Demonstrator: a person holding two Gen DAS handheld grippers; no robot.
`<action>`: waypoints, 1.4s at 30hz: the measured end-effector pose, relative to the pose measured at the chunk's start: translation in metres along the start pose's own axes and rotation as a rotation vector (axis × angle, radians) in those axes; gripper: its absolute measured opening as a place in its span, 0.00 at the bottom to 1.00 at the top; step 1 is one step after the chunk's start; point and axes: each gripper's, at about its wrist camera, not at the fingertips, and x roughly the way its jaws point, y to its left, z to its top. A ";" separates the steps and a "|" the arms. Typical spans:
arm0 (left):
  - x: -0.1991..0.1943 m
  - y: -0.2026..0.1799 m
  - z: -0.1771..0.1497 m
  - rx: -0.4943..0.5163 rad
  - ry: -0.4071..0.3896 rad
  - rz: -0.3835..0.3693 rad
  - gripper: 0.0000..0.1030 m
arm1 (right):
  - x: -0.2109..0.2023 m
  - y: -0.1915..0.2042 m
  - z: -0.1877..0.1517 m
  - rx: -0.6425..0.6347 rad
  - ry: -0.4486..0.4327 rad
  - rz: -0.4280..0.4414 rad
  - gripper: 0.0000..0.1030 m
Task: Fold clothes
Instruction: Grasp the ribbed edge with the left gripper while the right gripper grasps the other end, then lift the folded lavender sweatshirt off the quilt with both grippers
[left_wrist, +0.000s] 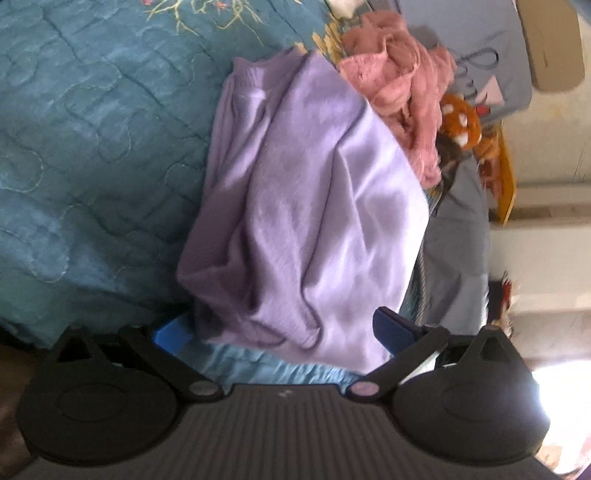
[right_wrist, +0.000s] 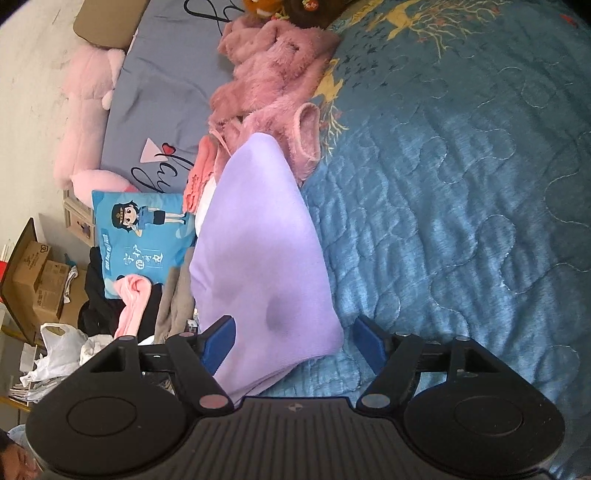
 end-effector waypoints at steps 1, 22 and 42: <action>0.002 0.001 0.000 -0.017 -0.007 -0.002 1.00 | 0.001 0.000 0.000 0.004 -0.004 0.002 0.69; -0.032 -0.015 -0.024 0.031 -0.239 0.031 0.36 | 0.006 -0.009 -0.013 0.291 -0.178 0.091 0.80; -0.035 -0.073 -0.039 0.337 -0.332 0.274 0.31 | 0.012 0.099 -0.013 -0.421 -0.135 -0.232 0.18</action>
